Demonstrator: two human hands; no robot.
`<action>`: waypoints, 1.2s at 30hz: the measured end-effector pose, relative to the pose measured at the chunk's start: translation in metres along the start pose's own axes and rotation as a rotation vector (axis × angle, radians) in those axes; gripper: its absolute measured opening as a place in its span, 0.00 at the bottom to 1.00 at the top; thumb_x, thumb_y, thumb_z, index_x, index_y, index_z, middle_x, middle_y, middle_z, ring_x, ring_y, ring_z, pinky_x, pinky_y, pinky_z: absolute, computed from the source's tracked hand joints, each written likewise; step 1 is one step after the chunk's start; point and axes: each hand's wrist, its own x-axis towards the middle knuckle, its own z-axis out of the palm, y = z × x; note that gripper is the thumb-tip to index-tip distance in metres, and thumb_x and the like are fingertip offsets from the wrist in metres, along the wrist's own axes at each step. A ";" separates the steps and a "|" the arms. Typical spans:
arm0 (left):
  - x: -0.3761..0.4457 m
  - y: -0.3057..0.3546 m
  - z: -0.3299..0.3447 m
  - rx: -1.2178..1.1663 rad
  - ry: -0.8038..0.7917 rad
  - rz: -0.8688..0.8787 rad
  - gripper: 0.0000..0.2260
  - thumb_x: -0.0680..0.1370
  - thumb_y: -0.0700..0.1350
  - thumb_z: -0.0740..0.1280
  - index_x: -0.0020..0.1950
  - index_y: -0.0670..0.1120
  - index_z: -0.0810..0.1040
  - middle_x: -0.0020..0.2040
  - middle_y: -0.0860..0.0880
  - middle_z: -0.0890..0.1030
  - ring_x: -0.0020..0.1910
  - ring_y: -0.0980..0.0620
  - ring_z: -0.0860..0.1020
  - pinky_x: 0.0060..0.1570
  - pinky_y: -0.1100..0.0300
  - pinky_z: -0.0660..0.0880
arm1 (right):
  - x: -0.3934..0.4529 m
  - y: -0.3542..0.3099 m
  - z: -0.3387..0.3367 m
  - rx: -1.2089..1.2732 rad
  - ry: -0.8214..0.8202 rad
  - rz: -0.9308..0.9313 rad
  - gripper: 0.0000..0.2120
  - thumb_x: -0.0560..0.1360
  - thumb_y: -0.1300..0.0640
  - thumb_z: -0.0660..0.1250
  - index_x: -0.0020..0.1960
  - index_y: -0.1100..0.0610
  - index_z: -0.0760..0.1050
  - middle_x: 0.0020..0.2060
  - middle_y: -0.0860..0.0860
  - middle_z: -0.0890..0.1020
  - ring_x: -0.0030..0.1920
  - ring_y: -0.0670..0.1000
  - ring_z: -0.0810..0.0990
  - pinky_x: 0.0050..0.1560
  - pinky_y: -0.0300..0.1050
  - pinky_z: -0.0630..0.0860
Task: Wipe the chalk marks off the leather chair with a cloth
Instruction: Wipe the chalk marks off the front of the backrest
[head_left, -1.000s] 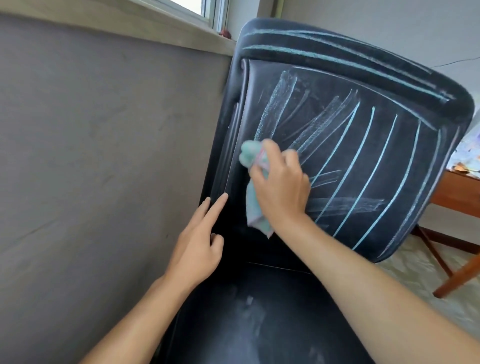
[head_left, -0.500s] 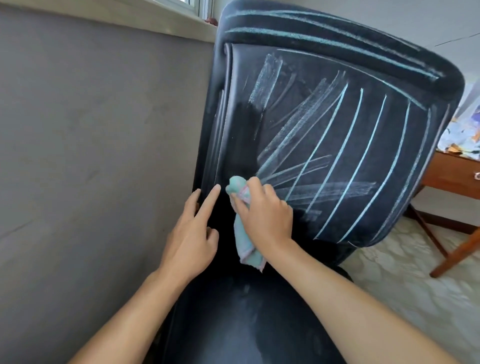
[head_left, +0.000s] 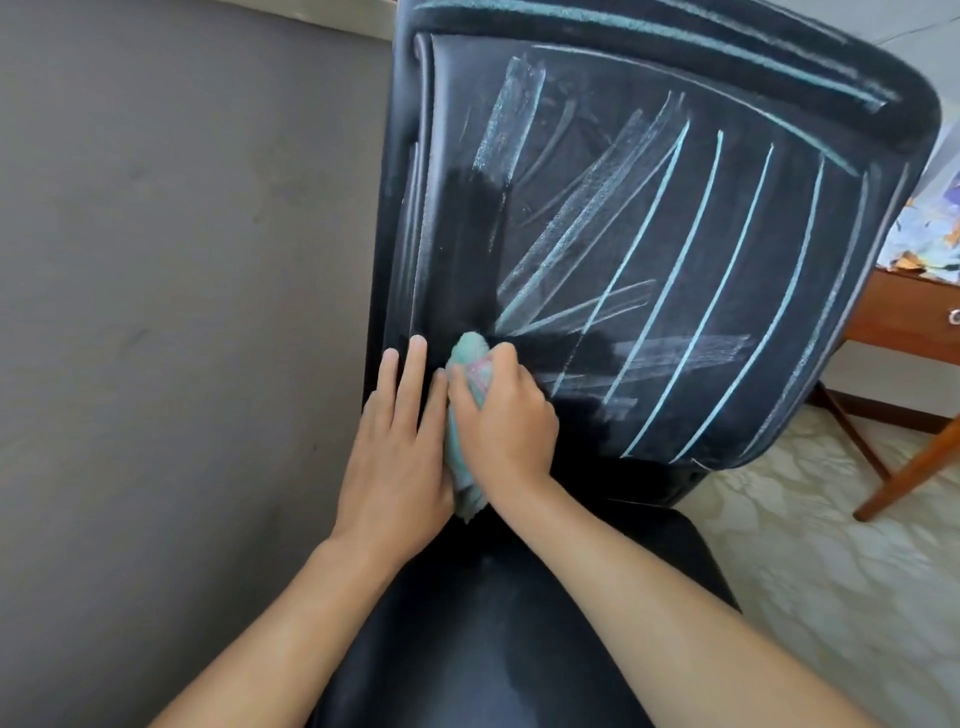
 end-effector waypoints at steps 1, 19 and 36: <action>0.000 0.000 0.000 -0.015 -0.005 0.003 0.40 0.71 0.36 0.68 0.82 0.36 0.59 0.85 0.39 0.43 0.84 0.37 0.42 0.72 0.36 0.70 | -0.002 0.000 0.001 -0.008 0.002 -0.029 0.17 0.80 0.38 0.60 0.54 0.52 0.67 0.47 0.50 0.81 0.45 0.58 0.81 0.43 0.52 0.75; -0.023 0.019 0.026 0.080 -0.133 0.012 0.22 0.75 0.46 0.58 0.65 0.35 0.75 0.85 0.36 0.45 0.83 0.36 0.38 0.78 0.33 0.57 | -0.002 0.052 -0.004 -0.092 0.014 0.151 0.17 0.82 0.40 0.59 0.56 0.54 0.65 0.51 0.52 0.79 0.46 0.59 0.80 0.39 0.49 0.68; -0.016 0.023 0.017 0.054 -0.346 -0.064 0.14 0.80 0.46 0.61 0.62 0.44 0.80 0.86 0.45 0.52 0.85 0.46 0.48 0.82 0.43 0.47 | 0.006 0.083 -0.021 -0.067 0.046 0.354 0.16 0.81 0.40 0.59 0.54 0.52 0.62 0.55 0.54 0.80 0.52 0.62 0.81 0.43 0.50 0.67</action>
